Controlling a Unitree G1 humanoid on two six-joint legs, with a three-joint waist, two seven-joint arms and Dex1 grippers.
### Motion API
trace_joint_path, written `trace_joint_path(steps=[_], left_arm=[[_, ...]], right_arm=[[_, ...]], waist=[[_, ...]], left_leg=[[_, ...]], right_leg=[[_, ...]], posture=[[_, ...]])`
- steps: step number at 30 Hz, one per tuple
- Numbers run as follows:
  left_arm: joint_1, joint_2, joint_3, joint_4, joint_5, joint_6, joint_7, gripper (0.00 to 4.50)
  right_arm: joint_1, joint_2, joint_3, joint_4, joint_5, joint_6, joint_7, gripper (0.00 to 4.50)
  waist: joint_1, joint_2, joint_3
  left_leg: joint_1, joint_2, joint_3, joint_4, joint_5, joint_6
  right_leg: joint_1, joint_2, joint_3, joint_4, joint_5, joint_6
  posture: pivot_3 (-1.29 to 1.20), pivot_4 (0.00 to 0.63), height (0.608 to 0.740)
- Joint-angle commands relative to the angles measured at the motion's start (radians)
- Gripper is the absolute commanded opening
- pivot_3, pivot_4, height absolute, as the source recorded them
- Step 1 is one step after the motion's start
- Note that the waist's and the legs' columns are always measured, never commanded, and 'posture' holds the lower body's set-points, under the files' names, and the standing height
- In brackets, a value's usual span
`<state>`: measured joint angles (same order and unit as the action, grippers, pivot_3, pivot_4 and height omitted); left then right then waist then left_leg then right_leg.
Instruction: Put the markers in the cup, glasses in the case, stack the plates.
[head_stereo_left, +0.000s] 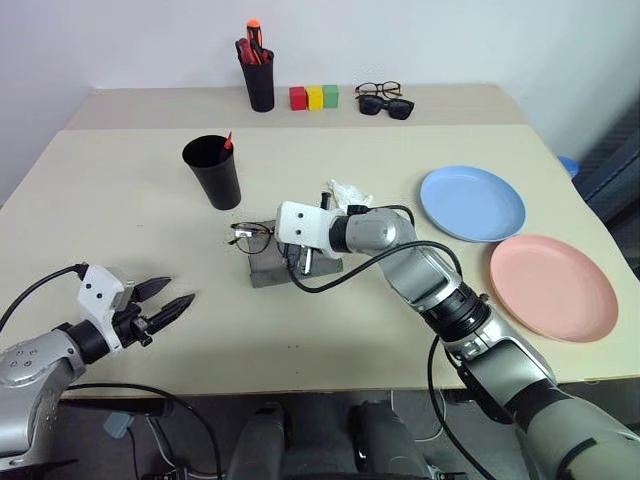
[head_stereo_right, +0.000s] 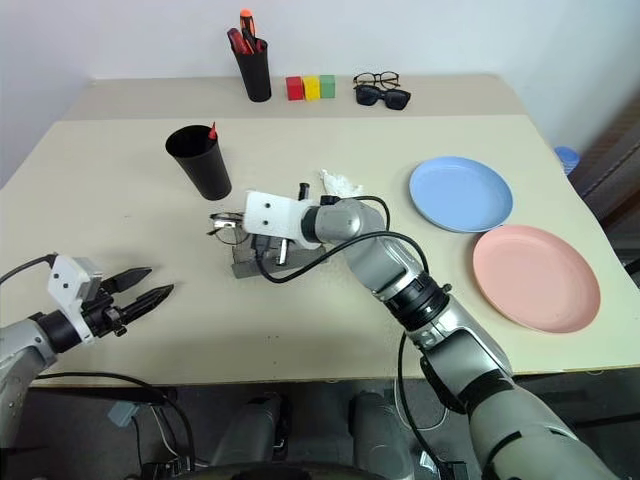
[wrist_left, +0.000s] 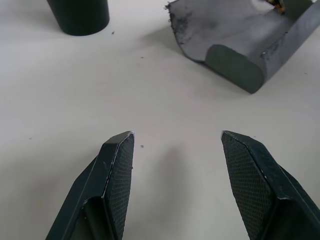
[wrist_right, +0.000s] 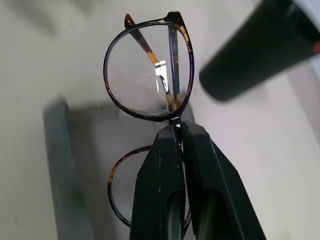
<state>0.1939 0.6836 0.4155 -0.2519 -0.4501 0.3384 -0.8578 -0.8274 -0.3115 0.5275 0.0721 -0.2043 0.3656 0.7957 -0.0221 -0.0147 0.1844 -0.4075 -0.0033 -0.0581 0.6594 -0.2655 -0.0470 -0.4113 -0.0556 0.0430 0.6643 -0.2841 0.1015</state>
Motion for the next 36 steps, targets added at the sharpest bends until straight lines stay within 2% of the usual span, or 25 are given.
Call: trace_joint_path(steps=[1, 7, 10, 14, 15, 17, 20, 24, 28, 31, 36], left_arm=[[0.002, -0.005, 0.01, -0.048, -0.023, -0.003, 0.013, 2.83], [-0.048, -0.005, -0.034, -0.032, -0.02, 0.002, 0.017, 2.83], [-0.087, -0.005, -0.052, 0.008, -0.008, -0.023, 0.01, 2.83], [-0.185, -0.011, -0.093, 0.034, -0.032, 0.024, 0.018, 2.83], [-0.238, -0.022, -0.117, 0.047, -0.029, 0.044, 0.04, 2.57], [-0.341, -0.044, -0.16, 0.069, -0.024, 0.097, 0.085, 1.92], [-0.526, -0.088, -0.241, 0.116, 0.021, 0.18, 0.175, 0.51], [-0.824, -0.176, -0.349, 0.274, 0.078, 0.405, 0.319, 0.51], [-1.013, -0.244, -0.385, 0.394, 0.086, 0.585, 0.383, 0.51], [-1.115, -0.277, -0.391, 0.517, 0.085, 0.701, 0.405, 0.51], [-1.181, -0.258, -0.471, 0.614, 0.098, 0.79, 0.326, 0.51]], right_arm=[[0.028, -0.04, -0.022, -0.096, -0.008, 0.04, 0.031, 0.02], [0.069, -0.066, -0.004, -0.154, -0.023, 0.088, 0.062, 0.02], [0.061, -0.041, -0.03, -0.177, -0.002, 0.133, 0.061, 0.97], [0.064, -0.03, -0.074, -0.226, 0.027, 0.163, 0.048, 2.95], [0.069, -0.029, -0.092, -0.245, 0.042, 0.172, 0.047, 3.5], [0.081, -0.029, -0.124, -0.282, 0.073, 0.189, 0.049, 3.52], [0.118, -0.052, -0.163, -0.353, 0.119, 0.2, 0.062, 3.52], [0.222, -0.103, -0.244, -0.473, 0.21, 0.177, 0.084, 3.52], [0.333, -0.174, -0.307, -0.546, 0.248, 0.2, 0.081, 3.52], [0.393, -0.217, -0.341, -0.583, 0.263, 0.222, 0.063, 3.52], [0.429, -0.256, -0.373, -0.614, 0.273, 0.245, 0.029, 3.52]], waist=[[0.002, 0.0, 0.0], [0.001, 0.0, 0.0], [0.0, 0.0, 0.0], [0.006, 0.0, 0.0], [0.011, 0.0, 0.0], [0.015, 0.0, 0.0], [0.012, -0.001, 0.0], [0.014, -0.002, 0.0], [-0.002, -0.002, 0.0], [-0.007, -0.002, 0.0], [-0.021, -0.002, 0.0]], left_leg=[[0.0, 0.0, 0.0, 0.0, 0.0, 0.0], [0.0, 0.0, 0.0, 0.0, 0.0, 0.0], [0.0, 0.0, 0.001, 0.0, 0.0, 0.0], [0.0, 0.0, 0.0, 0.0, 0.0, 0.0], [0.0, 0.0, 0.0, 0.0, 0.0, 0.0], [0.0, 0.0, -0.001, 0.001, 0.0, 0.0], [0.0, -0.001, -0.002, 0.002, 0.0, 0.0], [-0.001, -0.002, -0.002, 0.003, 0.0, 0.0], [-0.001, -0.002, -0.001, 0.003, 0.0, 0.001], [-0.001, -0.001, -0.002, 0.003, 0.0, 0.001], [-0.001, -0.001, -0.002, 0.003, 0.0, 0.0]], right_leg=[[0.0, 0.0, 0.0, 0.0, 0.0, 0.0], [0.0, 0.001, 0.0, 0.0, 0.0, 0.0], [0.0, 0.003, 0.0, 0.0, 0.0, 0.0], [0.0, 0.004, 0.0, 0.0, 0.0, 0.0], [0.0, 0.004, 0.0, 0.0, 0.0, 0.0], [0.001, 0.004, 0.0, 0.0, 0.0, 0.0], [0.002, 0.004, 0.0, 0.0, 0.0, 0.0], [0.003, 0.005, -0.001, 0.001, 0.0, 0.001], [0.001, 0.006, 0.001, 0.0, 0.0, 0.001], [0.001, 0.008, 0.001, 0.0, 0.0, 0.001], [0.001, 0.009, 0.001, 0.001, 0.0, 0.001]], posture=[[0.0, 0.15, 0.74], [0.0, 0.15, 0.74], [0.0, 0.15, 0.74], [0.0, 0.15, 0.74], [0.0, 0.15, 0.74], [0.0, 0.15, 0.74], [0.0, 0.15, 0.74], [0.0, 0.15, 0.74], [0.0, 0.15, 0.74], [0.0, 0.15, 0.74], [0.0, 0.15, 0.74]])
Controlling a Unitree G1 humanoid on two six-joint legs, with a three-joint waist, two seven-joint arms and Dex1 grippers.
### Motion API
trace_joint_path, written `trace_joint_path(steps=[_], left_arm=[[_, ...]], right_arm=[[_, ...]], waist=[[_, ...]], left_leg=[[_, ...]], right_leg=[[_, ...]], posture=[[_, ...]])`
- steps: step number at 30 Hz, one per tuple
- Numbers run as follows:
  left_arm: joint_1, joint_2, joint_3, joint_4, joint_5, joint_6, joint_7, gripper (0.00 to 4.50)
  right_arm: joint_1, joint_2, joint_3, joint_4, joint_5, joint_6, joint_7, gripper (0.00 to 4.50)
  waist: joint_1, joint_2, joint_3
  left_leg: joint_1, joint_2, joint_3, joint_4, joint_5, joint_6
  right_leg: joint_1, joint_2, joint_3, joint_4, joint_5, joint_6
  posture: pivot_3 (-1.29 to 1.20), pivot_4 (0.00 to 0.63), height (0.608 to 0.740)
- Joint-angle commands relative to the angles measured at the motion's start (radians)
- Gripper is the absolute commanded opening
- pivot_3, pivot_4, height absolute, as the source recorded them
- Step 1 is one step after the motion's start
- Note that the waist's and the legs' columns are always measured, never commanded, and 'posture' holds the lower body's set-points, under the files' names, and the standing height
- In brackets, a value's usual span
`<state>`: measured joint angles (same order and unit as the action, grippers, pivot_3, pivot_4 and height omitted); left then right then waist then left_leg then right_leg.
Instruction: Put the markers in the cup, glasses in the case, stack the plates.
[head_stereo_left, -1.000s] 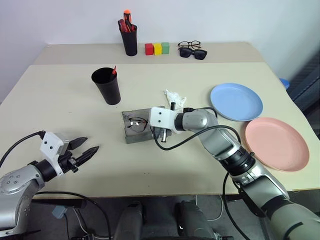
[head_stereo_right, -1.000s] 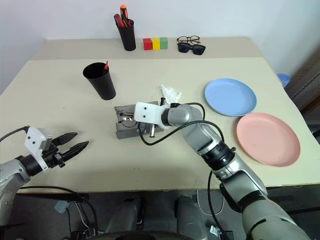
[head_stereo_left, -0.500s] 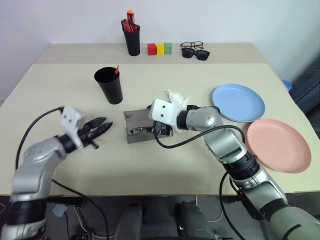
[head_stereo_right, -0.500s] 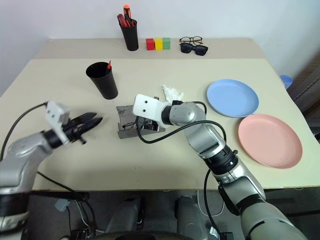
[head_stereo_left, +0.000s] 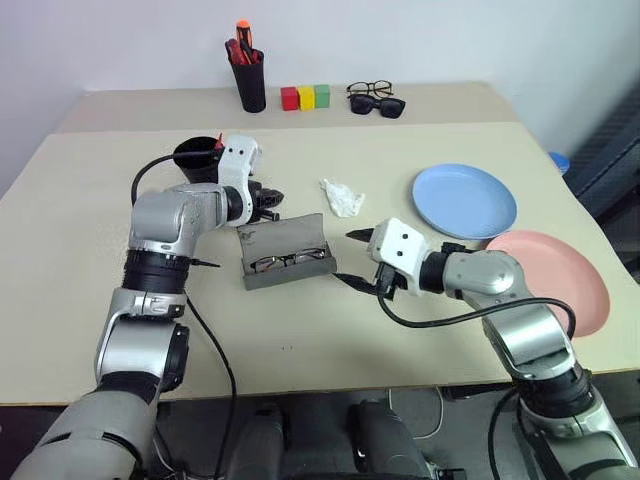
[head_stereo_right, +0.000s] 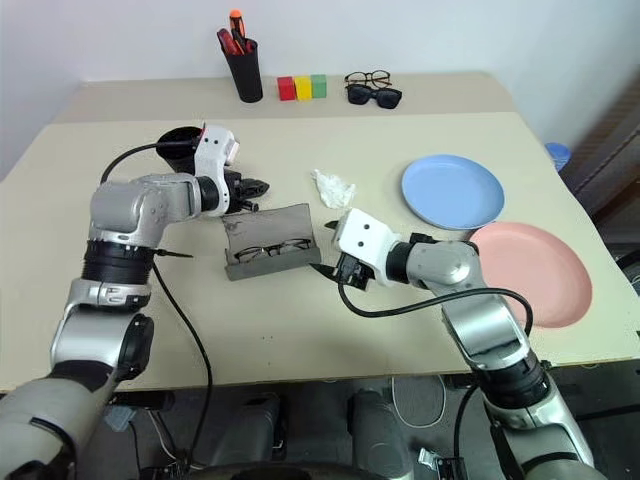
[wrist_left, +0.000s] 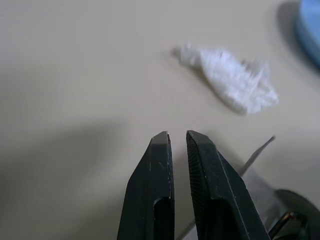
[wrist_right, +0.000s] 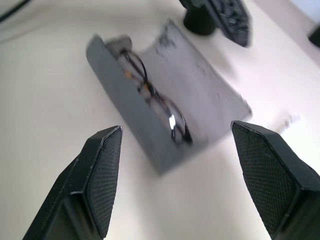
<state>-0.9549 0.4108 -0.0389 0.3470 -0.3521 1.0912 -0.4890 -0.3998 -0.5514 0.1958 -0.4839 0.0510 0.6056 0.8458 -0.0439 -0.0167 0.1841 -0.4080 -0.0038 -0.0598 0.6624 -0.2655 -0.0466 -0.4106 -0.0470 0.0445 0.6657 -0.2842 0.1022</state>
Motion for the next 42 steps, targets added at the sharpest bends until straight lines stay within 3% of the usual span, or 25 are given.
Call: trace_joint_path(steps=[1, 5, 9, 18, 24, 28, 31, 34, 37, 40, 42], left_arm=[[-0.034, 0.019, -0.022, 0.019, -0.001, 0.043, -0.055, 0.51], [-0.01, 0.05, -0.059, -0.01, 0.004, 0.059, -0.108, 0.51], [0.066, 0.098, -0.073, -0.153, -0.034, 0.082, -0.174, 0.51], [0.354, 0.256, -0.065, -0.639, -0.135, 0.058, -0.284, 0.51], [0.612, 0.331, -0.083, -0.881, -0.104, -0.226, -0.362, 0.51], [0.692, 0.268, -0.065, -0.885, -0.076, -0.444, -0.362, 0.51], [0.707, 0.231, -0.072, -0.87, -0.076, -0.487, -0.347, 0.51], [0.717, 0.191, -0.082, -0.892, -0.08, -0.508, -0.321, 0.47], [0.718, 0.174, -0.086, -0.896, -0.081, -0.507, -0.308, 0.47], [0.719, 0.167, -0.096, -0.898, -0.08, -0.506, -0.302, 0.47], [0.715, 0.155, -0.104, -0.891, -0.075, -0.513, -0.293, 0.47]], right_arm=[[0.006, -0.022, -0.048, -0.061, 0.022, 0.008, -0.026, 3.52], [0.02, -0.042, -0.067, -0.07, 0.034, 0.016, -0.045, 3.52], [0.028, -0.055, -0.075, -0.064, 0.044, 0.012, -0.057, 3.52], [-0.029, -0.046, -0.057, 0.098, -0.016, -0.022, -0.147, 3.52], [-0.077, -0.102, -0.059, 0.308, -0.165, -0.011, -0.287, 3.52], [-0.083, -0.126, -0.018, 0.428, -0.264, -0.046, -0.352, 3.52], [-0.097, -0.101, -0.015, 0.533, -0.305, -0.068, -0.422, 3.52], [-0.114, -0.074, -0.03, 0.619, -0.315, -0.093, -0.472, 2.75], [-0.12, -0.066, -0.034, 0.643, -0.316, -0.126, -0.486, 1.25], [-0.119, -0.068, -0.023, 0.643, -0.327, -0.169, -0.485, 0.02], [-0.112, -0.082, -0.007, 0.626, -0.362, -0.239, -0.506, 0.02]], waist=[[0.001, 0.0, 0.0], [0.004, 0.0, 0.0], [0.004, 0.0, 0.0], [0.005, 0.0, 0.0], [0.026, 0.001, 0.0], [0.036, 0.001, 0.0], [0.031, 0.001, 0.0], [0.026, 0.001, 0.0], [0.027, 0.001, 0.0], [0.028, 0.001, 0.0], [0.028, 0.001, 0.0]], left_leg=[[0.0, 0.0, 0.0, 0.0, 0.0, 0.0], [0.0, 0.0, 0.0, 0.0, 0.0, 0.0], [0.0, 0.0, 0.0, 0.0, 0.0, 0.0], [0.0, 0.001, 0.001, -0.001, 0.0, -0.001], [0.0, 0.001, 0.002, -0.001, 0.0, -0.001], [0.0, 0.0, 0.003, 0.0, 0.0, -0.001], [0.0, 0.0, 0.003, 0.0, 0.0, -0.001], [0.001, 0.0, 0.003, -0.001, 0.0, -0.001], [0.001, 0.0, 0.003, 0.0, 0.0, -0.001], [0.001, 0.0, 0.003, 0.0, 0.0, 0.0], [0.001, 0.0, 0.003, 0.0, 0.0, 0.0]], right_leg=[[0.0, 0.0, 0.0, 0.0, 0.0, 0.0], [0.0, 0.0, 0.0, 0.0, 0.0, 0.0], [0.0, -0.001, 0.0, -0.001, 0.0, 0.0], [0.0, -0.002, 0.002, -0.001, 0.0, 0.0], [0.0, -0.004, 0.002, -0.002, 0.0, 0.0], [0.001, -0.005, 0.002, -0.003, 0.0, -0.001], [0.002, -0.005, 0.002, -0.003, 0.0, 0.0], [0.002, -0.003, 0.002, -0.003, 0.0, 0.0], [0.002, -0.002, 0.002, -0.003, 0.0, 0.0], [0.002, -0.003, 0.002, -0.003, 0.0, 0.0], [0.002, -0.002, 0.002, -0.003, 0.0, 0.0]], posture=[[0.0, 0.15, 0.74], [0.0, 0.15, 0.74], [0.0, 0.15, 0.74], [0.0, 0.15, 0.74], [0.0, 0.15, 0.74], [0.0, 0.15, 0.74], [0.0, 0.15, 0.74], [0.0, 0.15, 0.74], [0.0, 0.15, 0.74], [0.0, 0.15, 0.74], [0.0, 0.15, 0.74]])
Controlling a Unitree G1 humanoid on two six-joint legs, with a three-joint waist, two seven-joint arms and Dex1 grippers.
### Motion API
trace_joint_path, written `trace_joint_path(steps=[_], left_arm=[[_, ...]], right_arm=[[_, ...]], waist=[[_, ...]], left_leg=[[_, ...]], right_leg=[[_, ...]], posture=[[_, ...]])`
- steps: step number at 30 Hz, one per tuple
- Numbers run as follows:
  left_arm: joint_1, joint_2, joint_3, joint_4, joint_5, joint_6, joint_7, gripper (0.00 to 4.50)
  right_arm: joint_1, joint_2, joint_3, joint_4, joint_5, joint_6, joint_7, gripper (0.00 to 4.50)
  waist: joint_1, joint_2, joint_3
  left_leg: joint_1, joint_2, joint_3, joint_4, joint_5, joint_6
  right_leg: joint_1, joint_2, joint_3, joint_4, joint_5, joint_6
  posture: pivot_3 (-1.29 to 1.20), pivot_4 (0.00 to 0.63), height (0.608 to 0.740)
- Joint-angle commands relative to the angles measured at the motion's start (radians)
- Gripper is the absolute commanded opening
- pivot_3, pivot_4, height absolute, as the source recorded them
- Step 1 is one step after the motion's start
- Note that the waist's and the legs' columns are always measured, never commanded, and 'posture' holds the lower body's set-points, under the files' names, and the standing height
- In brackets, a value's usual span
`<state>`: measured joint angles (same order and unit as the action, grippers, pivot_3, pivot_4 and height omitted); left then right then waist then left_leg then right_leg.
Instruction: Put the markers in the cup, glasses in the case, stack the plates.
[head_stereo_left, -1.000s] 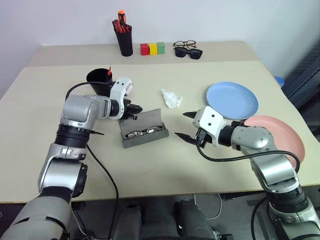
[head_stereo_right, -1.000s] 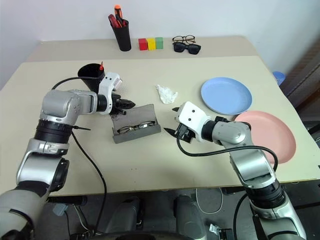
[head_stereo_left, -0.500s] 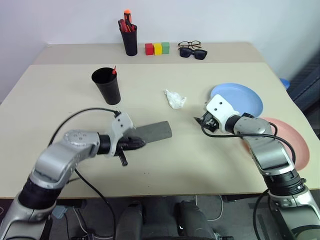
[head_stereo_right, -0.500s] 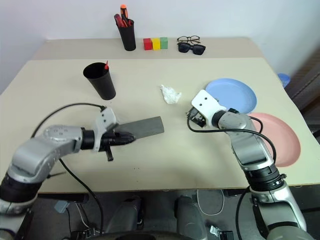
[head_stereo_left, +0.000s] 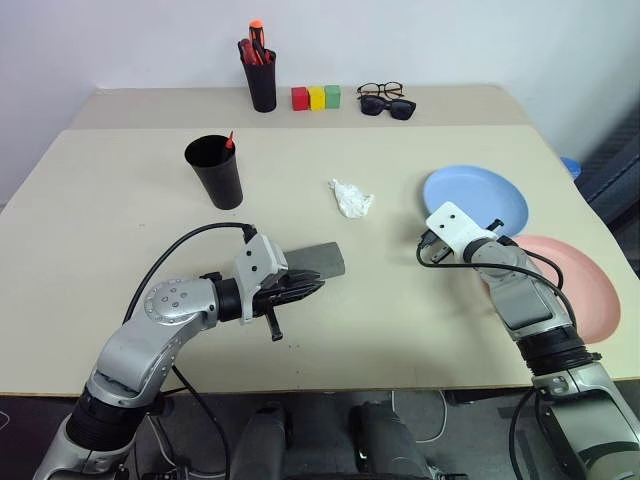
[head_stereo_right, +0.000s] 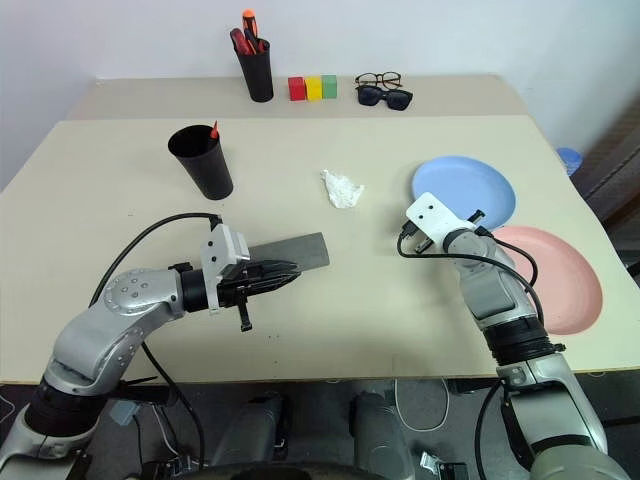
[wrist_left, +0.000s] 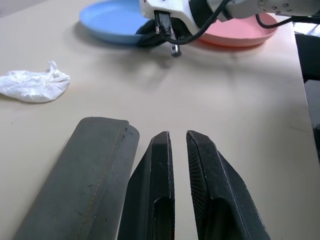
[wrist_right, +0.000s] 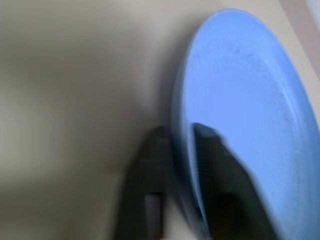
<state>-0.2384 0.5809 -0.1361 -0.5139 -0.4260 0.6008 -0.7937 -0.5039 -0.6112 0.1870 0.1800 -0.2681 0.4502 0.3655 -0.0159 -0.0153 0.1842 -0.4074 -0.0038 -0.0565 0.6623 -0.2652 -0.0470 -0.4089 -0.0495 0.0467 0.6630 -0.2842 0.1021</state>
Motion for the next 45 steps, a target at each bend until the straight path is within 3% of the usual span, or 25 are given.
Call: trace_joint_path(steps=[1, 4, 8, 13, 19, 22, 24, 26, 31, 36, 39, 45], left_arm=[[-0.004, -0.023, -0.009, -0.026, 0.004, -0.03, 0.018, 0.47], [-0.024, -0.065, -0.007, 0.0, 0.012, -0.054, 0.045, 0.47], [-0.081, -0.132, 0.0, 0.062, -0.018, -0.071, 0.047, 0.47], [-0.142, -0.138, -0.057, 0.138, -0.054, -0.105, -0.109, 0.47], [-0.228, -0.166, -0.132, 0.277, -0.011, -0.189, -0.232, 0.47], [-0.264, -0.192, -0.146, 0.327, -0.003, -0.213, -0.255, 0.47], [-0.274, -0.2, -0.146, 0.342, 0.0, -0.22, -0.262, 0.47], [-0.271, -0.192, -0.137, 0.351, 0.016, -0.233, -0.256, 0.47], [-0.235, -0.165, -0.075, 0.378, 0.071, -0.267, -0.165, 0.47], [-0.127, -0.116, 0.036, 0.337, 0.109, -0.27, -0.039, 0.47], [-0.024, -0.075, 0.122, 0.26, 0.106, -0.247, 0.024, 0.47], [0.063, -0.047, 0.178, 0.161, 0.094, -0.206, 0.085, 0.47]], right_arm=[[-0.003, -0.035, 0.01, -0.051, -0.066, -0.118, -0.036, 0.02], [0.02, -0.074, -0.001, -0.114, -0.099, -0.182, -0.041, 0.02], [0.123, -0.13, -0.126, -0.308, -0.046, -0.133, 0.018, 0.02], [0.428, -0.183, -0.387, -0.639, 0.021, 0.063, 0.15, 0.02], [0.742, -0.134, -0.596, -0.911, 0.043, 0.228, 0.231, 0.02], [0.811, -0.099, -0.6, -0.978, 0.063, 0.275, 0.246, 0.98], [0.814, -0.093, -0.583, -0.998, 0.065, 0.284, 0.243, 2.07], [0.763, -0.088, -0.545, -0.992, 0.068, 0.266, 0.225, 2.98], [0.507, 0.025, -0.387, -0.86, 0.151, 0.215, 0.18, 2.98], [0.205, 0.205, -0.237, -0.506, 0.217, 0.119, 0.149, 2.98], [-0.004, 0.32, -0.185, -0.197, 0.248, 0.048, 0.138, 4.3], [-0.254, 0.427, -0.168, 0.253, 0.262, -0.062, 0.096, 4.46]], waist=[[0.0, 0.0, 0.0], [0.001, 0.0, 0.0], [0.008, 0.001, 0.0], [0.019, 0.001, 0.0], [0.014, 0.004, -0.001], [0.002, 0.004, -0.001], [-0.001, 0.004, -0.001], [-0.003, 0.004, -0.002], [-0.005, 0.005, -0.002], [-0.005, 0.005, -0.001], [-0.016, 0.006, -0.001], [0.0, 0.006, -0.001]], left_leg=[[0.0, 0.0, 0.0, 0.0, 0.0, 0.0], [0.0, 0.0, 0.0, 0.0, 0.0, 0.0], [-0.001, 0.0, 0.0, 0.001, 0.0, 0.0], [-0.001, 0.0, -0.001, 0.0, -0.001, 0.001], [0.002, 0.0, 0.001, 0.001, -0.001, 0.001], [0.003, 0.001, 0.001, 0.001, -0.001, 0.001], [0.004, 0.001, 0.001, 0.001, -0.001, 0.001], [0.004, 0.001, 0.001, 0.001, -0.001, 0.001], [0.005, 0.001, 0.0, 0.0, -0.001, 0.001], [0.005, 0.001, -0.001, 0.0, -0.001, 0.001], [0.005, 0.001, 0.0, -0.001, -0.001, 0.001], [0.003, 0.001, -0.001, -0.001, 0.0, 0.001]], right_leg=[[0.0, 0.0, 0.0, 0.0, 0.0, 0.0], [0.0, 0.0, 0.0, 0.0, 0.0, 0.0], [0.0, 0.0, 0.0, 0.0, 0.0, 0.0], [0.002, 0.001, -0.002, -0.001, 0.0, 0.0], [0.004, 0.002, -0.001, -0.001, 0.0, 0.0], [0.006, 0.003, -0.001, -0.001, 0.0, 0.0], [0.006, 0.003, -0.001, -0.001, 0.0, 0.0], [0.006, 0.003, 0.0, 0.0, 0.0, 0.0], [0.006, 0.003, 0.0, 0.0, 0.0, 0.0], [0.005, 0.002, 0.0, 0.0, 0.0, 0.0], [0.004, 0.002, 0.001, 0.0, 0.0, 0.0], [0.003, 0.001, 0.0, 0.0, 0.0, 0.0]], posture=[[0.0, 0.15, 0.74], [0.0, 0.15, 0.74], [0.0, 0.15, 0.74], [0.0, 0.15, 0.74], [0.0, 0.15, 0.74], [0.0, 0.15, 0.74], [0.0, 0.15, 0.74], [0.0, 0.15, 0.74], [0.0, 0.15, 0.74], [0.0, 0.15, 0.74], [0.0, 0.15, 0.74], [0.0, 0.15, 0.74]])
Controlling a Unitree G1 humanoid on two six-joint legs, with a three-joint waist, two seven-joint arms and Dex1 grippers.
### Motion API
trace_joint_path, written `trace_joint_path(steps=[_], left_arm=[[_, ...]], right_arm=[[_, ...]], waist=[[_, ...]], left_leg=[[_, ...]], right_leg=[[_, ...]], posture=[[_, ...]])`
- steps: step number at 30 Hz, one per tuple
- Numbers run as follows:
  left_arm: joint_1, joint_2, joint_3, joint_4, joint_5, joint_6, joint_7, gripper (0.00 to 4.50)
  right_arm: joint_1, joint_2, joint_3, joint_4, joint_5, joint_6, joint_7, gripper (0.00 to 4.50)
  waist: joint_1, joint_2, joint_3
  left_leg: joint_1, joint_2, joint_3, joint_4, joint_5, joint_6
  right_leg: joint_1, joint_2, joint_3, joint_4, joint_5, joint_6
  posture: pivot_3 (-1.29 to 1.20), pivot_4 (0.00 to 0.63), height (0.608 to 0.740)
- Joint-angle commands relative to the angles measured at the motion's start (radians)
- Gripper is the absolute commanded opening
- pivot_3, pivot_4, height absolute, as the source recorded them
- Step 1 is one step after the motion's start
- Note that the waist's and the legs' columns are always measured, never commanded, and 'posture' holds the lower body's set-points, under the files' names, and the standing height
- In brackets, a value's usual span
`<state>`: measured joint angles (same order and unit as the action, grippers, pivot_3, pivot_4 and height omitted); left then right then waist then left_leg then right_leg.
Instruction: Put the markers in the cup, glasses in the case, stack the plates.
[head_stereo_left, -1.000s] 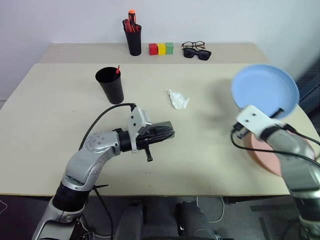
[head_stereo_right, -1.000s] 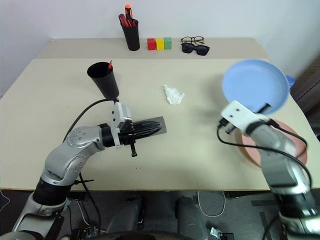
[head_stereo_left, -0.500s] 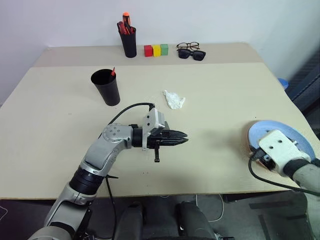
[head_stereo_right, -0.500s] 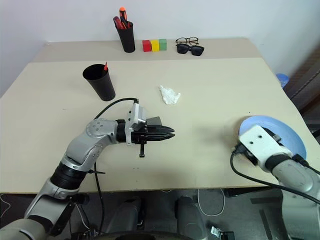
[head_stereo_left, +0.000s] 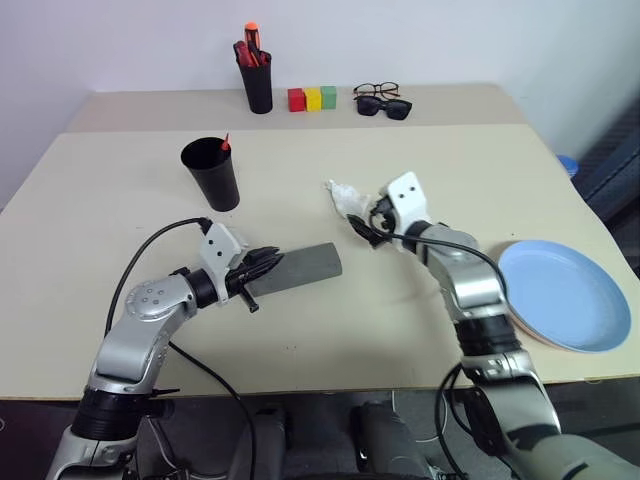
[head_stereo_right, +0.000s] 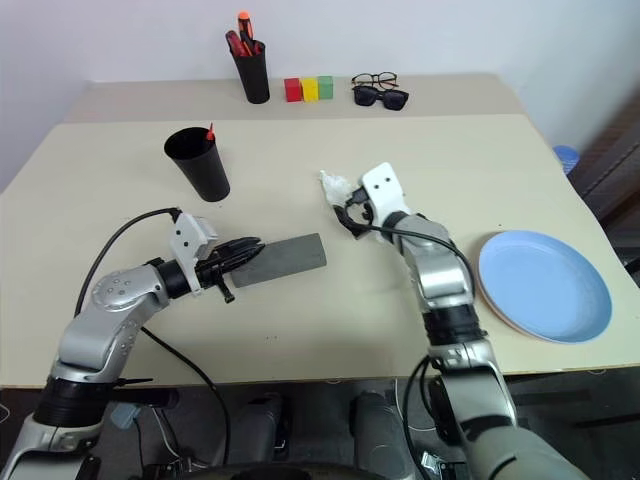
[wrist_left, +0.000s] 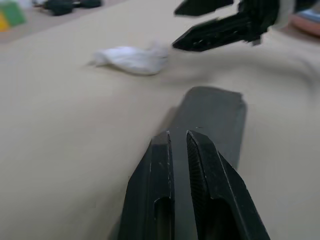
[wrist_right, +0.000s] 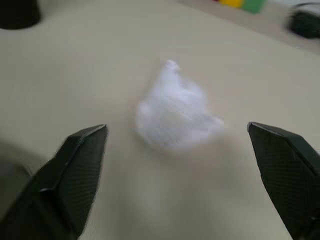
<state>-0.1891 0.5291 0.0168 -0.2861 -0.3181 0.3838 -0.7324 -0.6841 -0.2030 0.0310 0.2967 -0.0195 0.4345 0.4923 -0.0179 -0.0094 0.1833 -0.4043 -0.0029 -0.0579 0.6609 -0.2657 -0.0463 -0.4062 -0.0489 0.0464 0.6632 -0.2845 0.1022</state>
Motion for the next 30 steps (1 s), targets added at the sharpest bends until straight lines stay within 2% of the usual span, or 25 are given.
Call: trace_joint_path(steps=[1, 3, 7, 8, 10, 14, 17, 23, 27, 30], left_arm=[[0.023, 0.004, 0.03, -0.086, -0.018, 0.021, 0.035, 0.47], [0.036, 0.0, 0.036, -0.116, -0.022, 0.039, 0.057, 0.47], [0.043, -0.004, 0.031, -0.143, -0.029, 0.061, 0.079, 0.47], [0.045, -0.005, 0.027, -0.146, -0.03, 0.063, 0.082, 0.47], [0.05, -0.005, 0.023, -0.147, -0.029, 0.061, 0.084, 0.47], [0.055, -0.005, 0.018, -0.126, -0.025, 0.041, 0.077, 0.47], [0.053, -0.01, -0.002, -0.109, -0.022, 0.022, 0.061, 0.47], [-0.016, -0.049, -0.113, -0.082, -0.016, 0.002, 0.005, 0.47], [-0.078, -0.093, -0.191, -0.04, -0.027, -0.012, -0.056, 0.47], [-0.118, -0.116, -0.233, 0.008, -0.026, -0.036, -0.11, 0.47]], right_arm=[[-0.126, 0.039, -0.023, 0.231, 0.014, -0.055, -0.066, 4.46], [-0.201, 0.062, -0.041, 0.38, 0.017, -0.076, -0.119, 4.46], [-0.255, 0.068, -0.015, 0.528, -0.012, -0.154, -0.158, 4.46], [-0.261, 0.068, -0.009, 0.551, -0.019, -0.17, -0.166, 4.23], [-0.266, 0.067, -0.006, 0.574, -0.021, -0.19, -0.175, 3.56], [-0.254, 0.053, -0.015, 0.554, -0.015, -0.206, -0.195, 1.57], [-0.214, 0.031, -0.011, 0.462, -0.024, -0.205, -0.211, 0.07], [0.122, -0.133, -0.024, -0.192, -0.091, -0.083, -0.201, 0.07], [0.419, -0.275, -0.143, -0.607, -0.143, 0.078, -0.192, 0.07], [0.589, -0.309, -0.261, -0.794, -0.165, 0.173, -0.205, 0.07]], waist=[[0.001, 0.0, 0.0], [0.001, 0.0, 0.0], [-0.001, 0.0, 0.0], [-0.003, 0.0, 0.0], [-0.006, 0.0, 0.0], [-0.009, 0.0, 0.0], [-0.009, 0.0, 0.0], [0.011, 0.001, 0.0], [0.007, 0.001, 0.0], [-0.003, 0.003, -0.001]], left_leg=[[0.0, 0.0, 0.0, 0.0, 0.0, 0.0], [0.0, -0.001, 0.001, 0.0, 0.0, 0.0], [0.0, -0.001, 0.001, 0.0, 0.0, 0.0], [0.0, -0.001, 0.001, 0.0, 0.0, 0.0], [0.0, -0.001, 0.001, 0.0, 0.0, 0.0], [0.0, 0.0, 0.001, 0.0, 0.0, -0.001], [0.0, 0.0, 0.001, 0.0, 0.0, -0.001], [-0.004, -0.001, 0.0, 0.0, 0.0, 0.0], [-0.004, -0.002, 0.0, 0.0, 0.0, 0.0], [-0.002, -0.001, 0.001, 0.0, 0.0, 0.0]], right_leg=[[0.0, -0.001, 0.0, 0.0, 0.0, 0.0], [0.0, -0.001, 0.0, 0.0, 0.0, 0.0], [-0.001, -0.001, 0.0, 0.001, 0.0, 0.0], [-0.001, 0.0, 0.0, 0.001, 0.0, 0.0], [-0.001, 0.0, 0.001, 0.001, 0.0, 0.0], [-0.002, 0.0, 0.001, 0.001, 0.0, 0.0], [-0.002, 0.0, 0.001, 0.001, 0.0, 0.0], [-0.004, -0.001, 0.0, 0.001, 0.0, 0.0], [-0.003, -0.001, 0.0, 0.0, 0.0, 0.0], [-0.002, 0.0, 0.001, 0.0, 0.0, 0.0]], posture=[[0.0, 0.15, 0.74], [0.0, 0.15, 0.74], [0.0, 0.15, 0.74], [0.0, 0.15, 0.74], [0.0, 0.15, 0.74], [0.0, 0.15, 0.74], [0.0, 0.15, 0.74], [0.0, 0.15, 0.74], [0.0, 0.15, 0.74], [0.0, 0.15, 0.74]])
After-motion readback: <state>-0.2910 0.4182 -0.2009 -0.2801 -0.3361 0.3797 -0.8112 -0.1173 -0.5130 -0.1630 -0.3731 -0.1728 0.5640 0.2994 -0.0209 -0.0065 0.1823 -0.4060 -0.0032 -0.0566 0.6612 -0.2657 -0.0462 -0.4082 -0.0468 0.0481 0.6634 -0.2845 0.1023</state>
